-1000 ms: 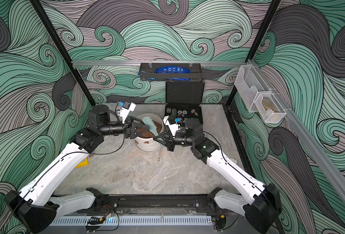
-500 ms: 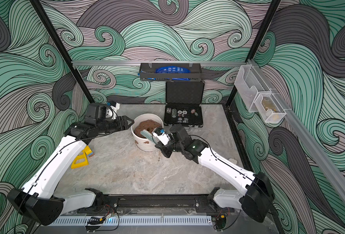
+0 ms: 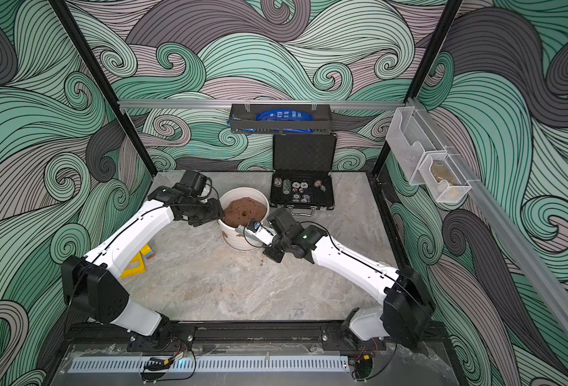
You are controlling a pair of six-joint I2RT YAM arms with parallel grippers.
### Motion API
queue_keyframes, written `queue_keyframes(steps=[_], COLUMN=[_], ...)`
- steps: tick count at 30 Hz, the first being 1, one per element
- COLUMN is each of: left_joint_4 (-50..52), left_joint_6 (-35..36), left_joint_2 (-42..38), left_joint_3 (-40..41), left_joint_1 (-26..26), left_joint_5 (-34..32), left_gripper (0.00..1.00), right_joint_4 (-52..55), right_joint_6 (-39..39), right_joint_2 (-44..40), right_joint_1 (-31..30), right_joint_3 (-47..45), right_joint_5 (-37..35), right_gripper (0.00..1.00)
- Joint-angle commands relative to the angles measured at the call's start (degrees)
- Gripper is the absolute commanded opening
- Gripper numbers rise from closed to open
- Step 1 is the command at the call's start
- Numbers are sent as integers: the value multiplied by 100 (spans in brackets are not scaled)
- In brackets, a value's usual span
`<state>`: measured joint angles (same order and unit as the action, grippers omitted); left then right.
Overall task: Scrub the dried mud off the ceramic pot
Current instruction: Rotate the pot at the center of the board.
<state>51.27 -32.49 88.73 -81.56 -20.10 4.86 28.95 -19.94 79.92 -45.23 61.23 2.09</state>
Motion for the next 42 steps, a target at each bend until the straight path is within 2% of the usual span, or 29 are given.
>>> queue_keyframes(steps=[1, 6, 14, 19, 24, 33, 39, 42], left_joint_4=[195, 130, 94, 84, 66, 120, 155, 176], left_joint_6=[-48, 78, 125, 214, 277, 381, 494, 633], left_joint_2=[88, 253, 527, 609, 758, 848, 933, 966], left_joint_3=[-180, -169, -217, -246, -241, -315, -332, -389], left_joint_1=[-64, -89, -121, -143, -152, -161, -161, -161], left_joint_5=[-235, -259, -289, -270, -96, -154, -181, -228], left_gripper=[60, 53, 50, 44, 29, 26, 26, 26], right_joint_4=[78, 141, 182, 254, 277, 316, 631, 696], right_joint_6=[-126, -140, -65, 40, 111, 178, 58, 61], right_joint_2=[29, 186, 392, 580, 700, 884, 844, 678], right_joint_1=[-21, -45, -24, 23, 40, -12, -471, -514], right_joint_3=[76, 108, 211, 296, 360, 287, 105, 24], right_joint_5=[-170, -354, -627, -743, -726, -737, -802, -619], right_gripper=[0, 0, 0, 0, 0, 0, 0, 0])
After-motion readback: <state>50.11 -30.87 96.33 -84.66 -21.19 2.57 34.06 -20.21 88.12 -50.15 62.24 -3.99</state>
